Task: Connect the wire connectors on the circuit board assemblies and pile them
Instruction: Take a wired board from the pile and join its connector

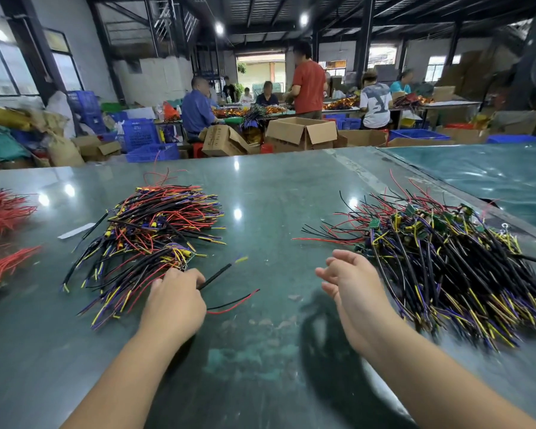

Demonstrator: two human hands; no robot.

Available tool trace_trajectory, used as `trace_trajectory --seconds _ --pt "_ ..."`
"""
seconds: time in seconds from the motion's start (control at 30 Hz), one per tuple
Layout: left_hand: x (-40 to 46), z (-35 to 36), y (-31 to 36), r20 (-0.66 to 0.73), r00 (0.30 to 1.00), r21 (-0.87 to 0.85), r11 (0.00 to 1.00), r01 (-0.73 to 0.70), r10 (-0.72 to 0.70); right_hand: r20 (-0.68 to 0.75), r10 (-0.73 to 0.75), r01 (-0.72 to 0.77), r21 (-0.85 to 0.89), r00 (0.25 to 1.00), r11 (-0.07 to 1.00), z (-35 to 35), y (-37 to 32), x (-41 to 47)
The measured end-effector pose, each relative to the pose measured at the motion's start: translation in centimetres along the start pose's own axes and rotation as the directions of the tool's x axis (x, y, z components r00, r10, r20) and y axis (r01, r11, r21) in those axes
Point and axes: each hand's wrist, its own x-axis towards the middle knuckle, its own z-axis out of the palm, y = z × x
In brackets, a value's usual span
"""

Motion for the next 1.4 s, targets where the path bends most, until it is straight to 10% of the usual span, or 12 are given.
trace_trajectory --seconds 0.17,0.33,0.43,0.93,1.27,1.4 --pt "-0.1 -0.5 0.7 -0.186 0.982 -0.362 0.928 -0.089 0.022 0.189 -0.01 0.059 -0.256 0.982 0.965 0.1 0.3 -0.4" --pt "-1.3 -0.8 3.5 -0.183 0.977 -0.94 0.311 -0.143 -0.105 0.505 -0.156 0.486 -0.63 0.849 0.605 0.4 1.6 -1.8" --pt "-1.9 -0.3 4.5 -0.126 0.988 -0.979 0.174 -0.109 -0.09 0.631 -0.218 0.625 -0.544 0.745 0.56 1.0 2.6 -2.7" --pt "-3.2 0.5 5.7 -0.078 0.993 -0.995 0.053 -0.083 0.088 0.355 -0.26 0.31 -0.09 0.898 0.946 1.6 1.7 -1.4" --pt "-3.5 0.5 5.7 -0.268 0.95 -0.9 0.312 -0.306 0.159 0.329 -0.229 0.347 -0.364 0.916 0.865 1.6 2.2 -1.5" --pt "-3.7 0.6 5.7 -0.301 0.936 -0.903 0.262 -0.341 0.181 0.325 -0.244 0.395 -0.566 0.914 0.724 1.5 1.9 -1.8"
